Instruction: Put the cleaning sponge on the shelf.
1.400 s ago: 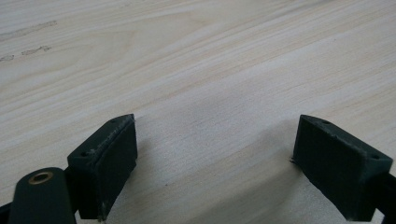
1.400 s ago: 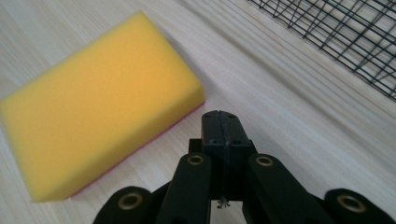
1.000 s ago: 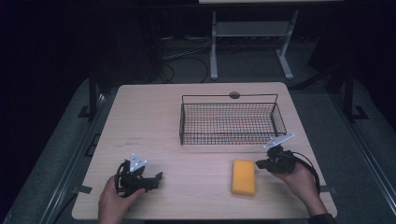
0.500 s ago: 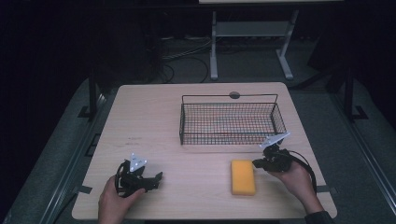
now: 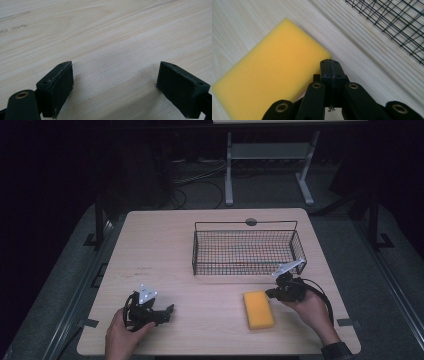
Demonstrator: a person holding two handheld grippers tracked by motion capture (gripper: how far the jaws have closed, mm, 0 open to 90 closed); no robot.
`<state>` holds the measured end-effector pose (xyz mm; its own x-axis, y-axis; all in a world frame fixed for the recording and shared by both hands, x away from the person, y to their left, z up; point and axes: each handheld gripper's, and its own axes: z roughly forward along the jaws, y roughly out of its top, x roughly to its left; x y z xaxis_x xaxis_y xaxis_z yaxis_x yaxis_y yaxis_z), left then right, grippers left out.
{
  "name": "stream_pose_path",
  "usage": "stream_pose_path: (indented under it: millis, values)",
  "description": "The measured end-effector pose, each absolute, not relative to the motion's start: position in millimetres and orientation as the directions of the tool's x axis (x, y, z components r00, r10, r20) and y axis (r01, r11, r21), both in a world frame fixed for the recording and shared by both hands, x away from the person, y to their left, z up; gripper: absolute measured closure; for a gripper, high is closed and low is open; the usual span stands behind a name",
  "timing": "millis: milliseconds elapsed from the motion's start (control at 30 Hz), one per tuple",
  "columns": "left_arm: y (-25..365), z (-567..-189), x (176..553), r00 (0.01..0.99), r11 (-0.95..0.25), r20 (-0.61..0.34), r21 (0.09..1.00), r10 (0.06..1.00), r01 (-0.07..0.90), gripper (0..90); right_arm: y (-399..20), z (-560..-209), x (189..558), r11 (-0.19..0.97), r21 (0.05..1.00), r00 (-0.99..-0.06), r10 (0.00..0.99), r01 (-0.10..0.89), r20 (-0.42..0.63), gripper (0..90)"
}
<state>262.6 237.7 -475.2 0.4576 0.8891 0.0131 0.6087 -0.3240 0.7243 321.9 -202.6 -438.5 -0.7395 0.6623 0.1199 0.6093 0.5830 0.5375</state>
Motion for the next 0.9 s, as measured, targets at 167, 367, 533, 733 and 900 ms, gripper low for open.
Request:
stream_pose_path:
  millis: [167,367,533,733,900]
  values:
    - [238,-475,263,0.458,-0.324,0.013,0.724,0.889,0.609,12.8,-196,-438,325,0.59,0.534,-0.745,0.656,0.605,0.12,89.8]
    - [238,-475,263,0.457,-0.324,0.013,0.724,0.889,0.609,12.8,-191,-439,327,0.595,0.534,-0.751,0.649,0.6,0.121,89.7]
    - [238,-475,263,0.458,-0.324,0.013,0.724,0.889,0.609,12.9,-183,-438,328,0.602,0.535,-0.76,0.638,0.593,0.124,89.7]
    - [238,-475,263,0.458,-0.324,0.013,0.724,0.889,0.609,12.8,-172,-438,330,0.613,0.537,-0.773,0.622,0.579,0.124,89.7]
    - [238,-475,263,0.458,-0.324,0.013,0.724,0.889,0.609,12.8,-164,-438,332,0.623,0.536,-0.784,0.609,0.569,0.124,89.7]
